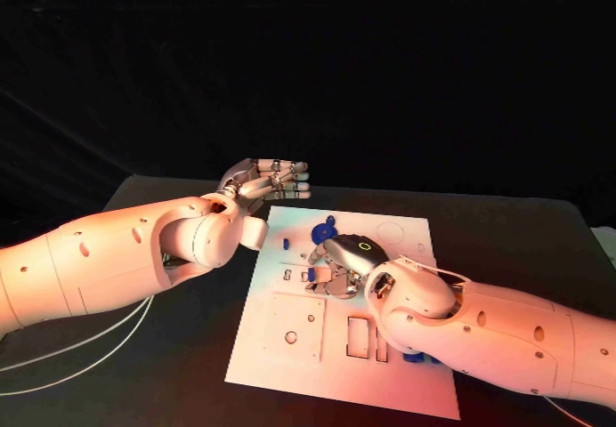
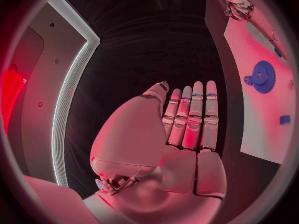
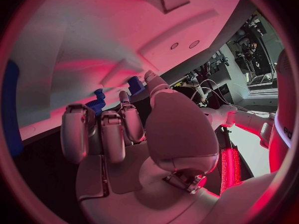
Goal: Assemble the parts on the task board
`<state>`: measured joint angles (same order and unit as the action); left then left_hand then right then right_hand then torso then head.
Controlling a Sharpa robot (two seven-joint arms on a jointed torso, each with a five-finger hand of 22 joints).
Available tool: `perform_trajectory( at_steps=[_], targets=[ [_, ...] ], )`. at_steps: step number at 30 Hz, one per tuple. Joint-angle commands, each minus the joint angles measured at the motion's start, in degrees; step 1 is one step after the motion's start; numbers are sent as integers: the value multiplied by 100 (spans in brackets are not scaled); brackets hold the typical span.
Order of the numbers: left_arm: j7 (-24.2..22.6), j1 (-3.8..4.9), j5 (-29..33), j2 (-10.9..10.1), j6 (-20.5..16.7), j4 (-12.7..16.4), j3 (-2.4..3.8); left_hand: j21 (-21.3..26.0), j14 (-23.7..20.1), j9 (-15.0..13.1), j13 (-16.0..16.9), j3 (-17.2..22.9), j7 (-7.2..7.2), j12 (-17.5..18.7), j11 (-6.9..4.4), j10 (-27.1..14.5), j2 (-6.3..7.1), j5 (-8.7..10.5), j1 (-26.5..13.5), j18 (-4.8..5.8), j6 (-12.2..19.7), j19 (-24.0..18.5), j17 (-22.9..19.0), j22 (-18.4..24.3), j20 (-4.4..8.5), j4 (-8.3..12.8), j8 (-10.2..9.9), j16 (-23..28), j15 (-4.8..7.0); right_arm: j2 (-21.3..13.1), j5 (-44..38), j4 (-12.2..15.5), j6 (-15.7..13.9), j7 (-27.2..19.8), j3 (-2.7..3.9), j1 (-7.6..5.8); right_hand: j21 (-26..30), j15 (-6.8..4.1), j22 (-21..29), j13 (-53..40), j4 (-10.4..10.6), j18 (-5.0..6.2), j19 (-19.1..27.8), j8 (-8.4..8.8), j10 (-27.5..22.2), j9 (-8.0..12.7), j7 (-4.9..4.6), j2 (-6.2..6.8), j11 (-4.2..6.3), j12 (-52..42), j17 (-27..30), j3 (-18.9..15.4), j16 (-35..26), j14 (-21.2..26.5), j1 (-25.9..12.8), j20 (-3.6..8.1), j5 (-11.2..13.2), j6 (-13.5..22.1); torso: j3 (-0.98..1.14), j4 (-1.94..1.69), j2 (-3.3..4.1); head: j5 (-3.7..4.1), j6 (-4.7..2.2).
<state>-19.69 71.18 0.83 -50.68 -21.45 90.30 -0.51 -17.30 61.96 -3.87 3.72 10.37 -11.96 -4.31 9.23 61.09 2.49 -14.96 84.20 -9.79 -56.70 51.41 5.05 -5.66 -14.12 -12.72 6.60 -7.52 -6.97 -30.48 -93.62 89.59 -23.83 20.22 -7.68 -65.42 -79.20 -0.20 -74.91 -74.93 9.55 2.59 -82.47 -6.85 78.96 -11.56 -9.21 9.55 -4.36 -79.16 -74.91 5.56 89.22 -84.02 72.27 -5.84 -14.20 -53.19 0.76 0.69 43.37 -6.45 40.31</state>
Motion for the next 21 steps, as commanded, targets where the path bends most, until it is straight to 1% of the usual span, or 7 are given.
perform_trajectory(
  at_steps=[1, 4, 6, 13, 16, 18, 21],
  targets=[
    [29, 4, -58, -4, 184, -11, 2, 33, 24, 3, 1, 37, -40, 28, 23, 27, 47, -2, 15, -77, -12, 10, 0, 10, -16, -9, -39, 29, -27, -78, -29, 100, -537, -219, 1, 15, 40, 52, -573, -194, 55, 44, 5, 25, -59, 27, -6, -10, -16, 38, -1267, -98, -28, -535, 94, -45, 21, 82, 4, 3, -7, 2, -18],
    [232, 5, -477, -79, 352, -35, 0, -46, 275, -9, 29, -25, 56, -22, -66, 227, 122, 5, -106, -87, -101, 170, 62, -8, 32, -63, -39, -49, 66, -198, 141, 200, -641, -507, 14, -2, 42, 66, -579, -206, 108, 43, 1, 21, -54, 53, -25, -47, -33, 21, -1332, -125, 0, -552, 215, -61, -1, 140, 1, 25, -23, -6, -54],
    [434, 5, -825, -126, 477, -50, -1, -214, 712, -33, 86, -92, 165, -157, -210, 640, 169, 5, -240, -90, -291, 477, 202, -69, 161, -151, 12, -239, 235, -354, 425, 320, -636, -817, 36, -45, 67, 72, -564, -228, 125, 49, 15, 4, -37, 63, -29, -100, -38, -2, -1341, -113, 4, -554, 293, -68, -7, 151, -6, 17, -44, 12, -65],
    [1108, 6, -1724, -224, 924, -83, -1, -911, 2063, -110, 139, -103, 381, -226, -517, 1242, 221, 10, -270, -83, -709, 1482, 910, -375, 672, -198, 105, -1182, 632, -999, 1660, 707, -362, -1555, 84, -319, 235, 72, -444, -291, 204, 91, 118, -102, 17, 69, -15, -239, -31, -74, -1266, -145, -30, -533, 339, -76, 162, 74, -20, -2, -107, 19, -67],
    [1537, 10, -2192, -309, 1226, -48, 0, -1263, 2371, -130, 249, -268, 468, -342, -572, 1503, 256, 24, -583, -71, -734, 1782, 1398, -561, 828, -343, 82, -1845, 736, -1380, 2207, 925, -356, -1726, 91, -479, 247, 57, -441, -317, 212, 94, 120, -164, 47, 63, 8, -280, -11, -103, -1217, -164, -54, -519, 351, -67, 124, 6, -25, 7, -137, 3, -58],
    [1821, 19, -2511, -351, 1423, -24, 1, -1370, 2291, -118, 321, -487, 408, -399, -556, 1549, 296, 56, -1000, -57, -640, 1796, 1669, -626, 858, -396, 20, -2140, 728, -1592, 2471, 1043, -368, -1766, 93, -567, 255, 47, -438, -319, 217, 95, 121, -191, 52, 63, 20, -295, -1, -108, -1194, -178, -65, -513, 350, -60, 87, -21, -23, 15, -161, -7, -38],
    [2336, 99, -3143, -387, 1734, 0, 2, -1696, 2172, -191, 699, -899, 496, -847, -645, 1739, 159, 31, -1790, -52, -679, 1797, 3235, -834, 923, -351, 100, -3714, 805, -1943, 2863, 1215, -372, -1775, 95, -712, 323, 32, -392, -283, 254, 111, 157, -234, 21, 67, 36, -313, 15, -82, -1114, -226, -105, -490, 309, -45, -22, -47, -24, 23, -199, 0, -25]
  ],
)
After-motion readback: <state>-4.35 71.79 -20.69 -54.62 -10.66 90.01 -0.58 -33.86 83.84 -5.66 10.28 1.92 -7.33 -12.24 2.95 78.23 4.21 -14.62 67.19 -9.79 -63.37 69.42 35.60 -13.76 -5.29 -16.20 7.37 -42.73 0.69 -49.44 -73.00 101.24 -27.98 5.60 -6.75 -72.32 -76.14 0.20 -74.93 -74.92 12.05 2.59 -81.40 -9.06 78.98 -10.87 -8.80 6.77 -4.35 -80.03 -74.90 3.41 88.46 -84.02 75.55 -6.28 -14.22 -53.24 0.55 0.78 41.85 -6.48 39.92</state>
